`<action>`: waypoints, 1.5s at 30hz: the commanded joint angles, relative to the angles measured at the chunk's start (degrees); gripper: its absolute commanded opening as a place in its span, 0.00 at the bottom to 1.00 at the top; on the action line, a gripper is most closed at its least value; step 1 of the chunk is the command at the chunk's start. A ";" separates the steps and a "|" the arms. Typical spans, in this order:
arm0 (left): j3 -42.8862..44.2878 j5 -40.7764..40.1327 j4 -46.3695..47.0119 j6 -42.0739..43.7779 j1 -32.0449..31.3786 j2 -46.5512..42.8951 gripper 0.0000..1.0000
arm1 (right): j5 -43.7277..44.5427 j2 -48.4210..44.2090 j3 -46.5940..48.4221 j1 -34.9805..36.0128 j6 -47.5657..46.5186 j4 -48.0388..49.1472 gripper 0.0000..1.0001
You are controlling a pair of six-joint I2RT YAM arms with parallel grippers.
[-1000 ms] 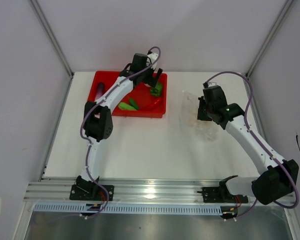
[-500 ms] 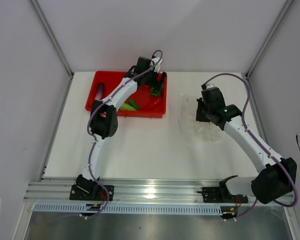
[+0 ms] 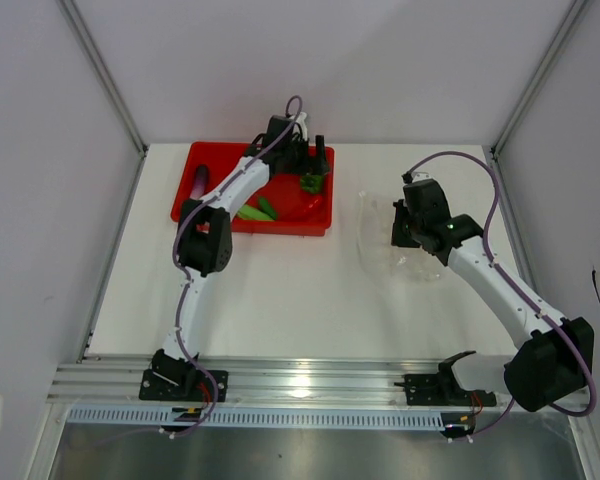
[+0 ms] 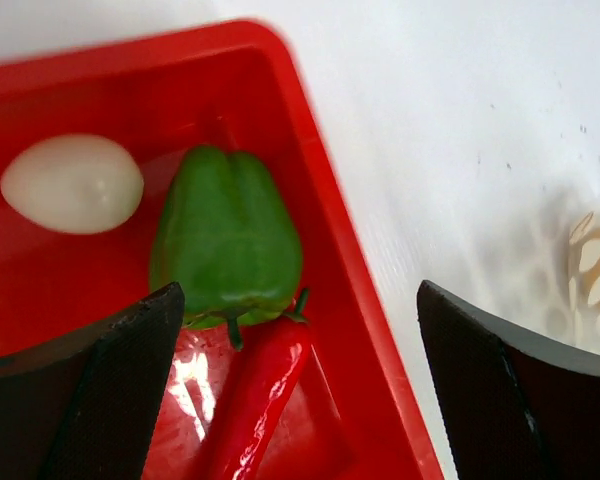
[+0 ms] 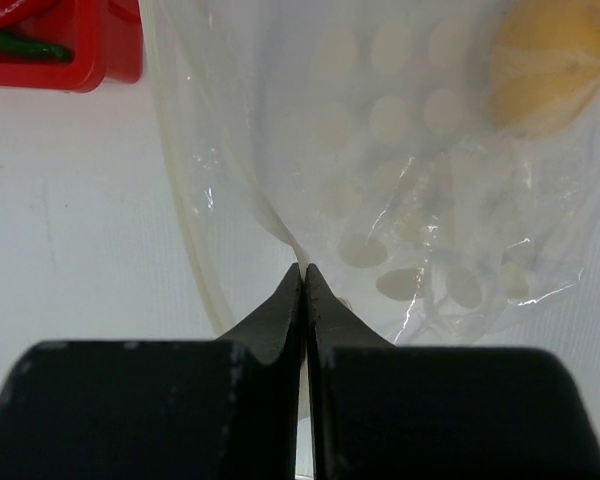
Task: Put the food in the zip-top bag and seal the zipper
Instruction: Pick up the fake vegetable from the bin.
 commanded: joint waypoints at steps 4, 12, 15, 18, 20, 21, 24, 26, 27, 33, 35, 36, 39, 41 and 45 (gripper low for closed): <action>-10.93 0.01 9.08 -17.34 2.54 -4.04 1.00 | -0.48 -1.09 0.52 -0.17 -0.24 2.06 0.00; -2.84 -4.76 1.78 -29.74 2.98 -0.09 1.00 | -0.39 -2.41 0.26 -0.17 0.02 1.53 0.00; -6.01 -2.20 4.85 -35.72 3.34 -0.53 0.99 | -0.39 -2.85 0.17 -0.17 -0.07 1.62 0.00; -7.60 -0.62 4.96 -41.78 3.34 0.08 1.00 | -0.39 -2.94 0.44 -0.17 -0.07 1.53 0.00; -7.59 -1.49 3.73 -43.46 3.25 0.09 0.99 | -0.30 -3.11 0.44 -0.17 -0.16 1.44 0.00; -7.59 -2.28 1.63 -45.47 3.25 0.00 1.00 | -0.39 -3.20 0.44 -0.09 -0.16 1.53 0.00; -9.70 -4.21 1.08 -49.34 3.25 -1.32 1.00 | -0.13 -3.64 -0.18 -0.17 -0.07 1.53 0.00; -12.15 -5.62 2.48 -50.67 3.16 -2.46 1.00 | -0.30 -3.82 -0.44 -0.17 -0.07 1.97 0.00; -12.43 -5.88 2.75 -52.15 3.07 -2.64 1.00 | -0.39 -3.73 -0.53 -0.17 -0.07 2.06 0.00; -13.56 -10.89 1.08 -59.44 2.28 -3.25 1.00 | -0.56 -3.99 -0.62 -0.17 0.19 2.67 0.00; -14.71 -11.25 5.28 -60.95 2.02 -3.60 0.99 | -0.56 -3.99 -0.71 -0.09 0.11 2.85 0.00; -15.84 -11.60 6.26 -62.96 1.84 -3.69 1.00 | -0.48 -3.91 -0.79 -0.09 0.11 2.94 0.00; -16.82 -12.39 10.30 -65.26 1.75 -3.60 1.00 | -0.48 -3.82 -0.88 -0.09 0.02 2.94 0.00; -19.44 -12.39 13.11 -66.84 1.75 -3.69 0.99 | -0.22 -3.99 -1.23 -0.17 -0.16 2.94 0.00; -22.45 -12.13 25.05 -67.73 1.75 -3.43 1.00 | 0.49 -4.08 -1.67 -0.26 -0.77 3.03 0.00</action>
